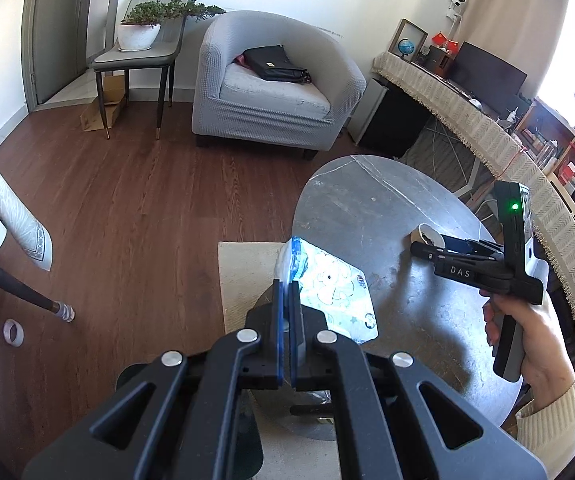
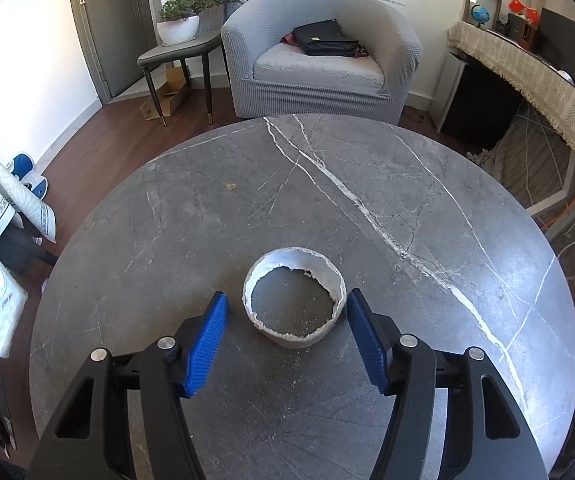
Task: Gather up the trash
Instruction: 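Lift the wipes pack with the left gripper while the right grasps the white tape roll, then carry the wipes pack and tape roll over the green bin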
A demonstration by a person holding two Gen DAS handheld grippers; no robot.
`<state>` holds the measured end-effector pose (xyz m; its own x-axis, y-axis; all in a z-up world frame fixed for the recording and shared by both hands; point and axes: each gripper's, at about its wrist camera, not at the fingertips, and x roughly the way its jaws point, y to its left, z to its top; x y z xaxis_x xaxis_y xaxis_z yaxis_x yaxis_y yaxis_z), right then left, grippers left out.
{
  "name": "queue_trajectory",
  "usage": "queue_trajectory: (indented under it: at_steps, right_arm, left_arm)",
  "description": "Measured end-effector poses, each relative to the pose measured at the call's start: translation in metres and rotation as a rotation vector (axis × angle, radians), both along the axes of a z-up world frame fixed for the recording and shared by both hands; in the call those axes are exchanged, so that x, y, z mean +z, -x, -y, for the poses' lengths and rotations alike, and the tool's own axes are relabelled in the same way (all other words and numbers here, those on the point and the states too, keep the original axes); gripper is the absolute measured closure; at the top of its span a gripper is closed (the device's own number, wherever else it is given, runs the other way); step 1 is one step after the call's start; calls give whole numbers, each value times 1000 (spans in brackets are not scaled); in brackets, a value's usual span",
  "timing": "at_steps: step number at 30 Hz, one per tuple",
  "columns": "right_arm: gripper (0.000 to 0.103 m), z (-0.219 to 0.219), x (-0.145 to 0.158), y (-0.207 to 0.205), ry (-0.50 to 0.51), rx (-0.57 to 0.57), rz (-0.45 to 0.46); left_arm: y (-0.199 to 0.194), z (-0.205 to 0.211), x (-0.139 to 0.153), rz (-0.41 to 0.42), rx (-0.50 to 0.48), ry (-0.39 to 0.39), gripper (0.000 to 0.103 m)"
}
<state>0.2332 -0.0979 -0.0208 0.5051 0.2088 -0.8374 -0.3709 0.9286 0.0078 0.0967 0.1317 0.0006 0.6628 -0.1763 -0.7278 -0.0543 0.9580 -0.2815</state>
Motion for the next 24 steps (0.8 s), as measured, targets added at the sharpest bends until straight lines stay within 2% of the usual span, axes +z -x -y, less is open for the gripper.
queue_trajectory:
  at_steps: [5,10,14,16,22,24]
  right_arm:
    - [54,-1,-1,-2,-4,-3,2]
    - [54,-5,3,0,0,8,6]
    - [54,-18,17,12,-26,50,23]
    - [54,-28,26,22,-43,86,30]
    - [54,-58,47,60,-55,183,46]
    - [54,-66,50,73,-57,213,41]
  left_arm:
    - [3,0,0,-4,-2,-12,100]
    - [5,-6,-4,-14,4,-18,100]
    - [6,-12,-8,-27,8,-22,100]
    - [7,-16,-9,-35,5,-2,100]
    - [27,-28,-7,-46,32,-22,100]
    - [38,-33,-7,-52,37,-7,100]
